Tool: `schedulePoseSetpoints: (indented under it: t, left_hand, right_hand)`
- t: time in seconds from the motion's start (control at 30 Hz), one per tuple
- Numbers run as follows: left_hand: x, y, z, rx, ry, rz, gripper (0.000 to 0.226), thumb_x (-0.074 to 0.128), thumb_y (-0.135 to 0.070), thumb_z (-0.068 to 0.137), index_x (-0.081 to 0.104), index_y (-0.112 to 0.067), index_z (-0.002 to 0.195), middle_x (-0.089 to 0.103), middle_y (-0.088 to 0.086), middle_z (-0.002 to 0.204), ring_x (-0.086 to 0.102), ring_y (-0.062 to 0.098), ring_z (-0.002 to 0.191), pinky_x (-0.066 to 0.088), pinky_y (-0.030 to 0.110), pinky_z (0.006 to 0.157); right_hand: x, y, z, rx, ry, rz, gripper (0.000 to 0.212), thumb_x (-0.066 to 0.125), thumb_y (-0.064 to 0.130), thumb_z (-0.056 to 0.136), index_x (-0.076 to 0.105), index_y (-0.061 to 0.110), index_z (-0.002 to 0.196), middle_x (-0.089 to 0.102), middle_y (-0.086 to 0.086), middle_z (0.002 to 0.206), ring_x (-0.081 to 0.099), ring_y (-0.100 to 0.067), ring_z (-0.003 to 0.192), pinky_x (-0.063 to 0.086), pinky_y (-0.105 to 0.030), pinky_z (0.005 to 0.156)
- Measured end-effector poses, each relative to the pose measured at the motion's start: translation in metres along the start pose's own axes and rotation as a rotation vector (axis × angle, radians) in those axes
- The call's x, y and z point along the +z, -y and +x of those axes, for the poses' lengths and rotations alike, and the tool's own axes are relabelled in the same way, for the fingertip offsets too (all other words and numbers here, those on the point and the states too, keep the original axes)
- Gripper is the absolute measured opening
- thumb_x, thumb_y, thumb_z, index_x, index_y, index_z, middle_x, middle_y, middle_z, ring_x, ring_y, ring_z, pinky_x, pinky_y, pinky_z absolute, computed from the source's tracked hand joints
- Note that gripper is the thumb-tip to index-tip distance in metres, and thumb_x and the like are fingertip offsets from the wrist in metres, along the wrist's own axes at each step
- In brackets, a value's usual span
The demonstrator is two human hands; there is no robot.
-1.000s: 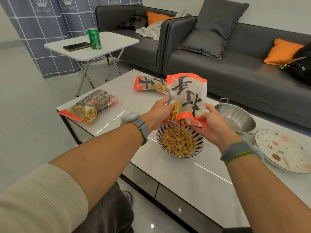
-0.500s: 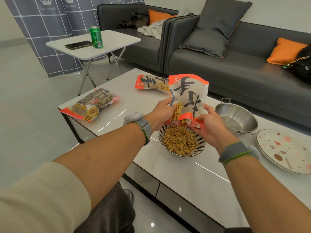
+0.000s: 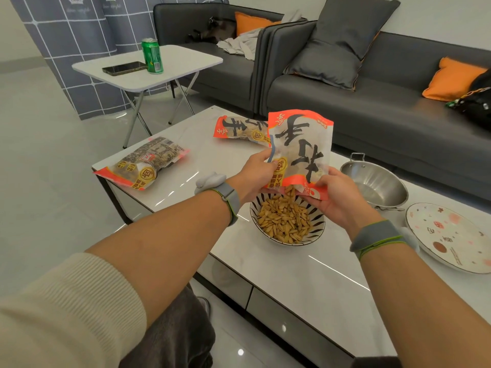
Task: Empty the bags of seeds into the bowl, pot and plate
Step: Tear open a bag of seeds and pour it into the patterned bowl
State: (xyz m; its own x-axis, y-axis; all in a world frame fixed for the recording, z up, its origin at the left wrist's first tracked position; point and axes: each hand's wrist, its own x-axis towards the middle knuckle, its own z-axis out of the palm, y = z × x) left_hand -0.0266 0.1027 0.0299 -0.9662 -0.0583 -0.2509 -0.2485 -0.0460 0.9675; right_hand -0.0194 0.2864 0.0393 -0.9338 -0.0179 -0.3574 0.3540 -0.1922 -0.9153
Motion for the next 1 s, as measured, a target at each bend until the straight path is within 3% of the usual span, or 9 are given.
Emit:
schedulePoseSetpoints:
  t: [0.2, 0.33, 0.5, 0.63, 0.73, 0.83, 1.0]
  left_hand:
    - [0.0011, 0.0017, -0.0019, -0.017, 0.021, 0.007, 0.04, 0.044, -0.016, 0.115, 0.054, -0.036, 0.148, 0.075, 0.012, 0.111, 0.076, 0.037, 0.083, 0.068, 0.051, 0.073]
    - [-0.0027, -0.0001, 0.003, -0.012, -0.015, -0.008, 0.041, 0.045, -0.016, 0.114, 0.054, -0.032, 0.15, 0.075, 0.016, 0.12, 0.077, 0.029, 0.079, 0.068, 0.047, 0.066]
    - [-0.0013, 0.0017, -0.0006, -0.01, 0.007, -0.009, 0.034, 0.044, -0.015, 0.115, 0.059, -0.036, 0.137, 0.075, 0.008, 0.104, 0.076, 0.026, 0.072, 0.067, 0.041, 0.062]
    - [-0.0024, -0.0002, 0.0018, -0.007, -0.013, -0.029, 0.042, 0.045, -0.015, 0.115, 0.055, -0.033, 0.151, 0.074, 0.011, 0.117, 0.074, 0.025, 0.081, 0.066, 0.04, 0.06]
    - [-0.0004, -0.002, -0.0011, -0.009, 0.0, -0.035, 0.043, 0.045, -0.016, 0.114, 0.054, -0.033, 0.152, 0.073, 0.01, 0.115, 0.073, 0.026, 0.084, 0.067, 0.041, 0.064]
    - [-0.0016, -0.0023, 0.0007, -0.01, -0.01, -0.05, 0.043, 0.046, -0.015, 0.114, 0.054, -0.034, 0.153, 0.073, 0.008, 0.113, 0.073, 0.025, 0.083, 0.067, 0.041, 0.063]
    - [-0.0025, -0.0042, -0.0014, -0.011, -0.014, -0.065, 0.043, 0.045, -0.014, 0.115, 0.054, -0.035, 0.151, 0.073, 0.008, 0.116, 0.073, 0.026, 0.09, 0.068, 0.044, 0.067]
  right_hand:
    - [0.0035, -0.0031, -0.0041, 0.025, 0.008, -0.022, 0.041, 0.033, -0.013, 0.099, 0.064, 0.007, 0.118, 0.071, -0.022, 0.125, 0.072, -0.045, 0.115, 0.066, -0.05, 0.082]
    - [-0.0013, 0.0033, -0.0033, 0.02, 0.008, -0.003, 0.044, 0.035, -0.012, 0.099, 0.063, 0.008, 0.127, 0.07, -0.021, 0.127, 0.075, -0.042, 0.108, 0.065, -0.053, 0.087]
    - [0.004, -0.0038, -0.0046, 0.014, 0.017, -0.054, 0.038, 0.034, -0.012, 0.099, 0.062, 0.006, 0.116, 0.069, -0.022, 0.127, 0.074, -0.04, 0.105, 0.065, -0.051, 0.087]
    - [-0.0001, -0.0002, -0.0015, 0.006, 0.003, -0.049, 0.04, 0.036, -0.011, 0.1, 0.063, 0.007, 0.123, 0.068, -0.02, 0.13, 0.074, -0.04, 0.108, 0.063, -0.055, 0.092]
    - [-0.0017, -0.0016, -0.0004, 0.01, -0.006, -0.072, 0.037, 0.036, -0.011, 0.099, 0.061, 0.003, 0.121, 0.067, -0.024, 0.132, 0.073, -0.042, 0.11, 0.062, -0.055, 0.094]
    - [0.0004, -0.0022, -0.0006, 0.013, -0.011, -0.081, 0.039, 0.037, -0.01, 0.097, 0.052, -0.008, 0.133, 0.064, -0.029, 0.135, 0.073, -0.045, 0.112, 0.062, -0.056, 0.094]
    - [-0.0028, 0.0021, -0.0005, 0.002, -0.016, -0.067, 0.034, 0.036, -0.011, 0.097, 0.062, 0.0, 0.117, 0.069, -0.023, 0.128, 0.074, -0.042, 0.11, 0.063, -0.054, 0.093]
